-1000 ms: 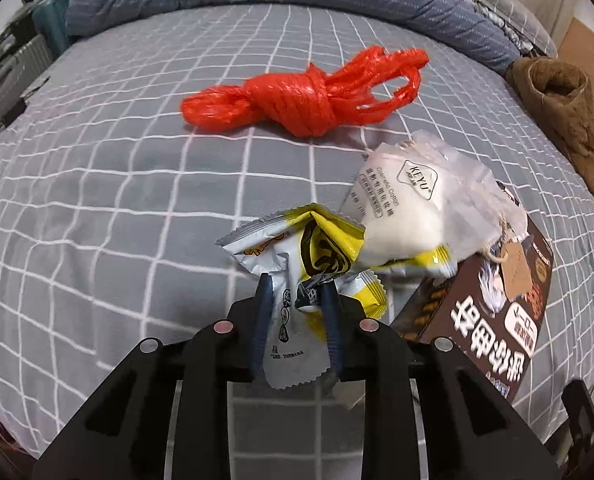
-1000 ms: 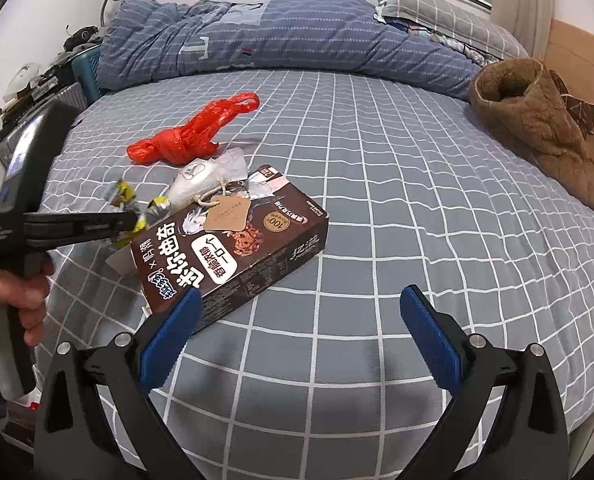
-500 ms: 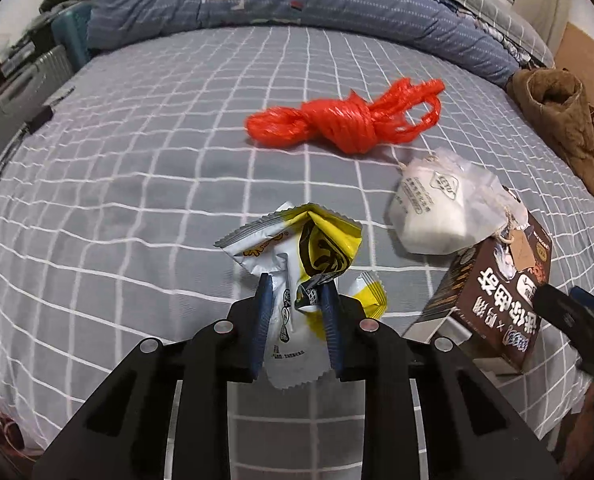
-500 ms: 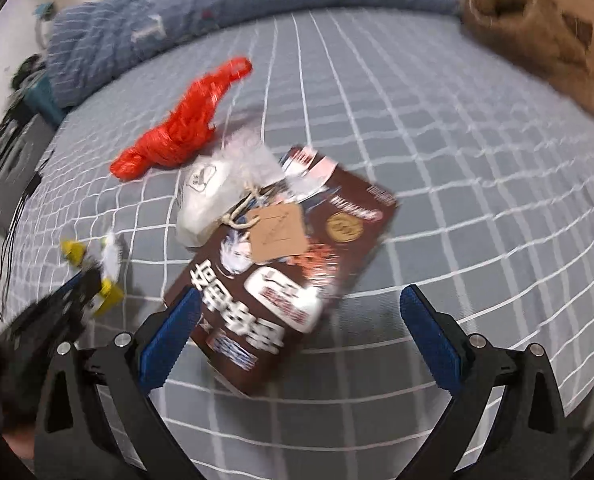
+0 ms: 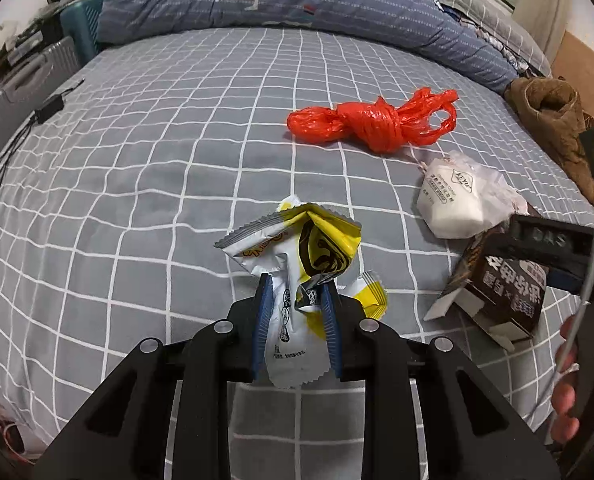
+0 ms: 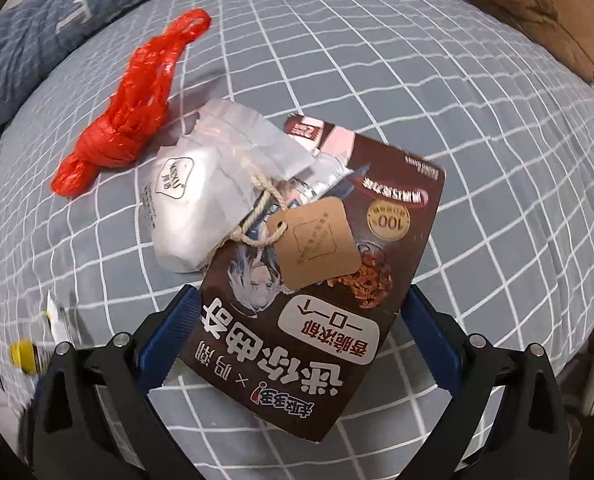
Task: Collect trash
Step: 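Grasp the brown snack box with the right tool, then carry the yellow packet and brown box in both tools down over the bin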
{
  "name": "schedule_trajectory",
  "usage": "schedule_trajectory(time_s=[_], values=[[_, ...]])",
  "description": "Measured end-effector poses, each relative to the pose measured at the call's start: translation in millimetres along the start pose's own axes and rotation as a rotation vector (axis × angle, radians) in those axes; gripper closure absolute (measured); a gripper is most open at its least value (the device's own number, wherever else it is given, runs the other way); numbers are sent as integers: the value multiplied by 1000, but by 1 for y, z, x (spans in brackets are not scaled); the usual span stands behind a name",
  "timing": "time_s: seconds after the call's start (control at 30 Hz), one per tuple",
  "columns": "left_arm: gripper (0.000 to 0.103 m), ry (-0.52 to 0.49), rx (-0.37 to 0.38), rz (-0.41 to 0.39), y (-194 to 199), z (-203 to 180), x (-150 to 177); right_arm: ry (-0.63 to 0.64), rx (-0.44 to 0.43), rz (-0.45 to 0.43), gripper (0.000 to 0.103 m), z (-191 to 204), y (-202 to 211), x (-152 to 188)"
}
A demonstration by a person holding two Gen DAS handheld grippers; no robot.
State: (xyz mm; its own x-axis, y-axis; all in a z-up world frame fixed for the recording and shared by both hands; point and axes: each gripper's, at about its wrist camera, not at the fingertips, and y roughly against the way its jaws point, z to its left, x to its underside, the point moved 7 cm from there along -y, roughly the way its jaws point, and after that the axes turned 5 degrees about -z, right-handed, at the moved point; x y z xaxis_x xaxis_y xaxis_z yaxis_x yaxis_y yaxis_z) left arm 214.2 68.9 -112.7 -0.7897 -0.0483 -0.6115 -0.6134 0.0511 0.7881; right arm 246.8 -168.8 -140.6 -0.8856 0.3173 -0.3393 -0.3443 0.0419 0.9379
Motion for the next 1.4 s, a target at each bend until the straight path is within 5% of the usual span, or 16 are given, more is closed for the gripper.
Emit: schedule_trajectory(time_s=[0.47,0.87,1.4], values=[[79,-1,22,-4,8,-4,6,-81,115,28,6,2,-20,-10],[79,-4,15,-4,16,-6,5,-76,59,42,7,-11,-10,-1],[79,7,14,7,49,-25,20,77,40,-63,9,-34,50,25]])
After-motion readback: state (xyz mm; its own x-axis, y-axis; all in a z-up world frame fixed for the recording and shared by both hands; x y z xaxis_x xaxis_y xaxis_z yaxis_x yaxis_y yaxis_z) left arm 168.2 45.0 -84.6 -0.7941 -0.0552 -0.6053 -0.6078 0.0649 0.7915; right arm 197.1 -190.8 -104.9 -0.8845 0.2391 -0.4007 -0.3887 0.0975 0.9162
